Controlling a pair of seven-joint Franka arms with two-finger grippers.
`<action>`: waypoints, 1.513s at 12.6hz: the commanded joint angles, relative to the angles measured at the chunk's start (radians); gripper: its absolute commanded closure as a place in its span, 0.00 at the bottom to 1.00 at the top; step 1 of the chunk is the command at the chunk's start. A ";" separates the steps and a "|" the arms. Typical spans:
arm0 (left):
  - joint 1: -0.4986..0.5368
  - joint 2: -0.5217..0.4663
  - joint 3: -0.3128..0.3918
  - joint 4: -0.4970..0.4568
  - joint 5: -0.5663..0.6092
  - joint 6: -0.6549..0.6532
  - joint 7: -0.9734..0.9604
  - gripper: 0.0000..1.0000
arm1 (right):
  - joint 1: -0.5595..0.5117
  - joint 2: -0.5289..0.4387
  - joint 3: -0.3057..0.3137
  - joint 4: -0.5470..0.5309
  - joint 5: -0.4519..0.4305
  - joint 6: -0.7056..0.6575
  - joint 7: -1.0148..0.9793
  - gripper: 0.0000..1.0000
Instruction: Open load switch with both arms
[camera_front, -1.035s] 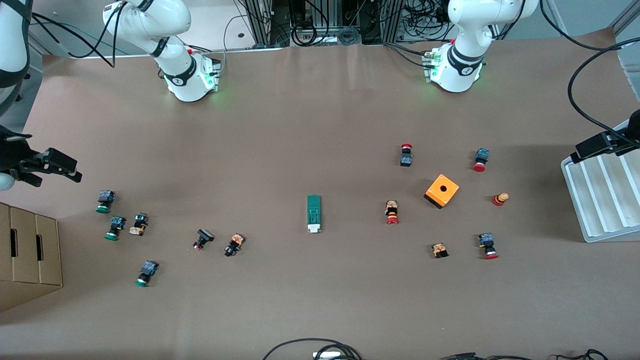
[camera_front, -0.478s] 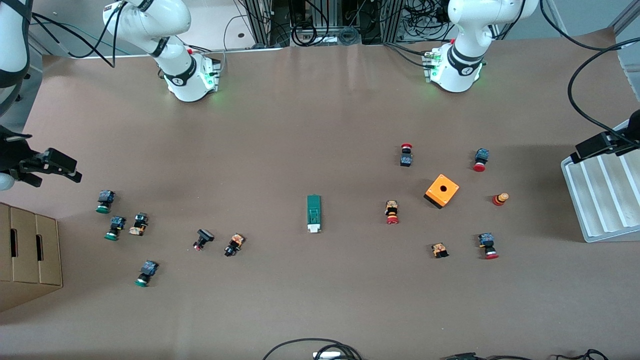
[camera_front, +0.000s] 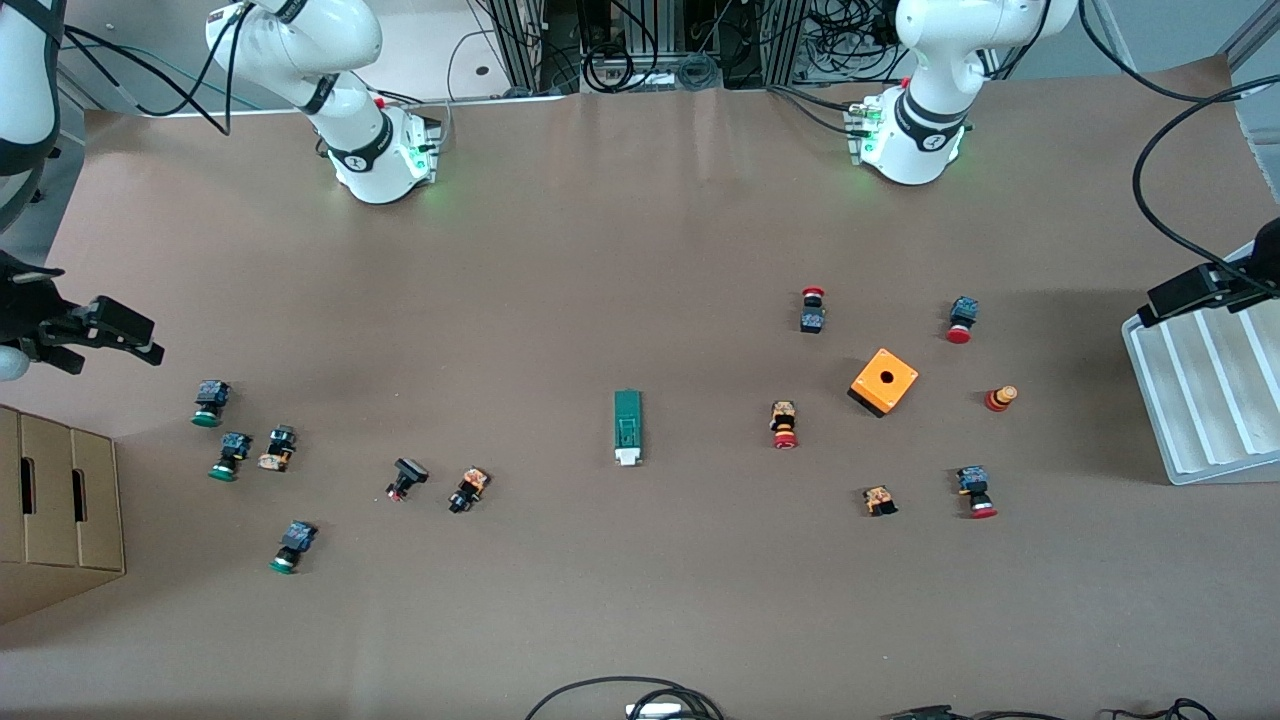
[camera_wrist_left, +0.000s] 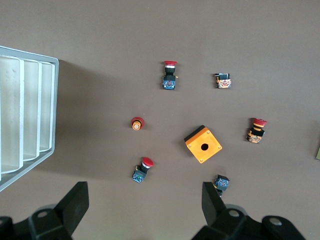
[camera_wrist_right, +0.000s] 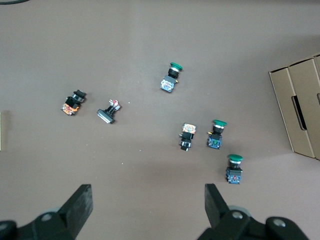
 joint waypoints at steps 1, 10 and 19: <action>-0.011 0.010 -0.013 0.016 -0.011 -0.006 0.015 0.00 | 0.003 0.007 -0.001 0.014 -0.012 0.006 0.003 0.00; -0.029 0.041 -0.074 0.015 -0.110 0.063 0.017 0.00 | 0.002 0.009 -0.001 0.014 -0.011 0.007 0.003 0.00; -0.193 0.035 -0.195 0.012 0.077 0.352 -0.142 0.00 | 0.000 0.009 -0.001 0.014 -0.011 0.007 0.003 0.00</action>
